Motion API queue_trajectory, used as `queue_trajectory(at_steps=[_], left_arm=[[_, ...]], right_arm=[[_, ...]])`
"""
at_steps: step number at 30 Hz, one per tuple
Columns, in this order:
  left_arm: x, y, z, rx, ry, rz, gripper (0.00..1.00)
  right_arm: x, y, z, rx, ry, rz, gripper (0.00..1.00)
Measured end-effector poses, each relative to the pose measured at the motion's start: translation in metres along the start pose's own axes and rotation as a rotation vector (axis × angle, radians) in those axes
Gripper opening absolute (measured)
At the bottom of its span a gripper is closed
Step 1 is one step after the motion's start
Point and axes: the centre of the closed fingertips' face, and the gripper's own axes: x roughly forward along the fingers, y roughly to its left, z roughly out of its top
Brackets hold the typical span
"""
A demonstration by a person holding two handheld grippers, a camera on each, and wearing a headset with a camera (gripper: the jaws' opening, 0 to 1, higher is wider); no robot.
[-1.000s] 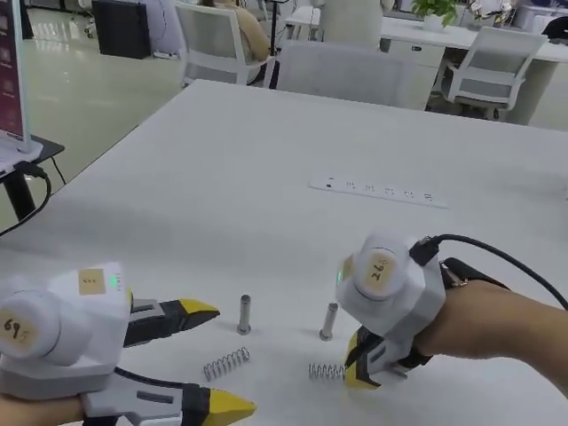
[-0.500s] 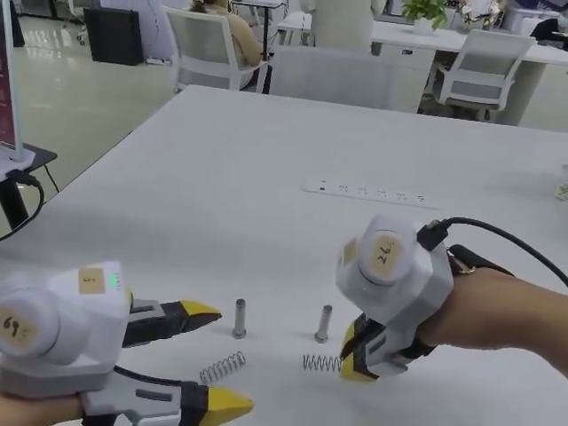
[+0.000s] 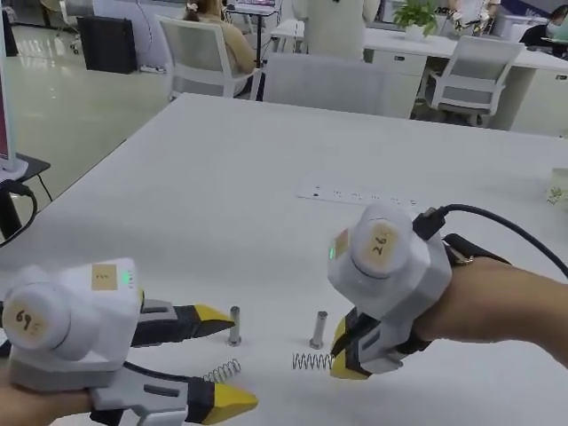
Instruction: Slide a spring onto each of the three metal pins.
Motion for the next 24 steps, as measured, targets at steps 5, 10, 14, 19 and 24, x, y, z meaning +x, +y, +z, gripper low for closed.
queue_trajectory(at_steps=[5, 10, 14, 19, 24], left_arm=[[0.005, -0.003, 0.003, 0.017, 0.004, -0.023, 0.42], [0.008, -0.004, 0.007, 0.031, 0.004, -0.044, 0.4], [0.011, -0.006, 0.009, 0.043, 0.008, -0.061, 0.39], [0.014, -0.008, 0.013, 0.058, -0.001, -0.074, 0.36], [0.016, -0.01, 0.015, 0.071, -0.004, -0.082, 0.33]], right_arm=[[-0.004, 0.002, 0.005, -0.016, 0.0, -0.003, 0.08], [-0.008, 0.004, 0.012, -0.026, -0.01, -0.004, 0.08], [-0.011, 0.006, 0.019, -0.039, -0.014, -0.007, 0.08], [-0.012, 0.007, 0.023, -0.052, -0.018, -0.01, 0.08], [-0.013, 0.008, 0.027, -0.063, -0.019, -0.01, 0.08]])
